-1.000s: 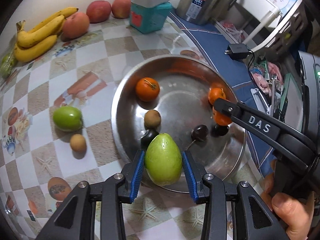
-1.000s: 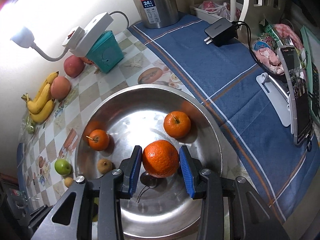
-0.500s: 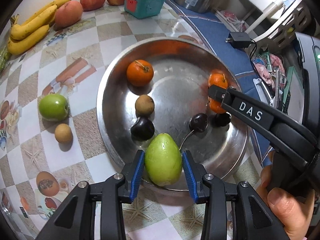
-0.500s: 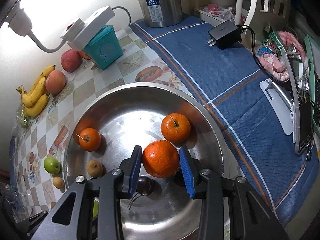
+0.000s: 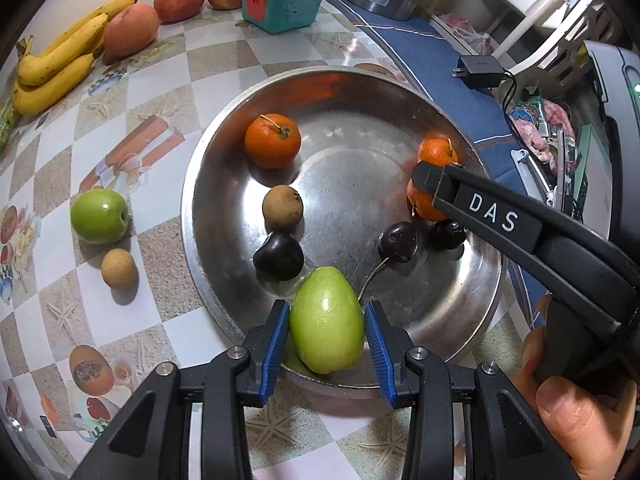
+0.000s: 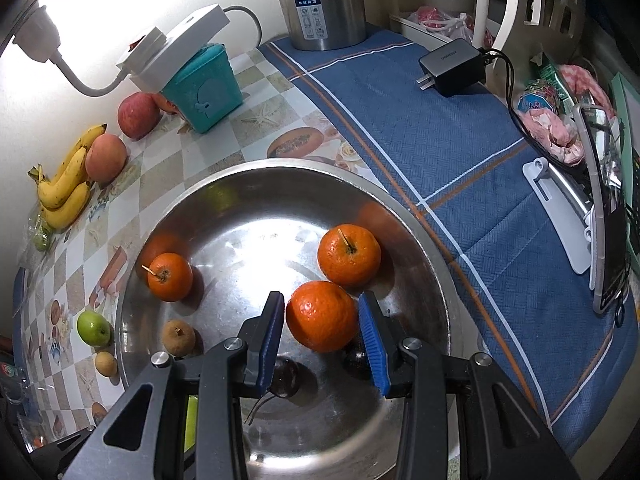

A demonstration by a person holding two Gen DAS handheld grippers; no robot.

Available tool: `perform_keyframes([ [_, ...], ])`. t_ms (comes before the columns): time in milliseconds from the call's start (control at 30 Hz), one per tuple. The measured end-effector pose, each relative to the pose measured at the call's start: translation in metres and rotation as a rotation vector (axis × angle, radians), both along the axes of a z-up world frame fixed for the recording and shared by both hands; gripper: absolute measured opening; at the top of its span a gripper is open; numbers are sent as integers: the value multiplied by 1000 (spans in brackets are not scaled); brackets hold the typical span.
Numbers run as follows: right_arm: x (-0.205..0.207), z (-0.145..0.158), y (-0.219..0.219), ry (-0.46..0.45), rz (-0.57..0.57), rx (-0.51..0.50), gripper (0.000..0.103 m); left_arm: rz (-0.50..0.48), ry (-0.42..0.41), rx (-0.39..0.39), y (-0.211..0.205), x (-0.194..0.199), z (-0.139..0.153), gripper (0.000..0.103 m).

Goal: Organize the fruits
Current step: 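Open the left tool to drop the pear in the pan while the right tool drops its orange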

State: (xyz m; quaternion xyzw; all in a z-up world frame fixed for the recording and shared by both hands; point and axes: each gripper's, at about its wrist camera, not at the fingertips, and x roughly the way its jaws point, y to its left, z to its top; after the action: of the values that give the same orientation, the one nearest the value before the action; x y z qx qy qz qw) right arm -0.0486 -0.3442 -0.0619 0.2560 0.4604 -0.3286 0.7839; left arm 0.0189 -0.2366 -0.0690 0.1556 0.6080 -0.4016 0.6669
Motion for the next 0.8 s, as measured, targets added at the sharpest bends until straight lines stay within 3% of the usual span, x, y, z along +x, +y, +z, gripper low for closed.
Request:
perform_keyframes([
  [200,0,0,0,4,2,-4,40,3,-5,-18,-1,1,6,48],
  [500,0,7,2,-6,2,-21,40,-2,-26,-34,-2,1,17,49],
  [800,1,19,6,-17,8,-36,40,131,-20,-40,20,28,25,49],
])
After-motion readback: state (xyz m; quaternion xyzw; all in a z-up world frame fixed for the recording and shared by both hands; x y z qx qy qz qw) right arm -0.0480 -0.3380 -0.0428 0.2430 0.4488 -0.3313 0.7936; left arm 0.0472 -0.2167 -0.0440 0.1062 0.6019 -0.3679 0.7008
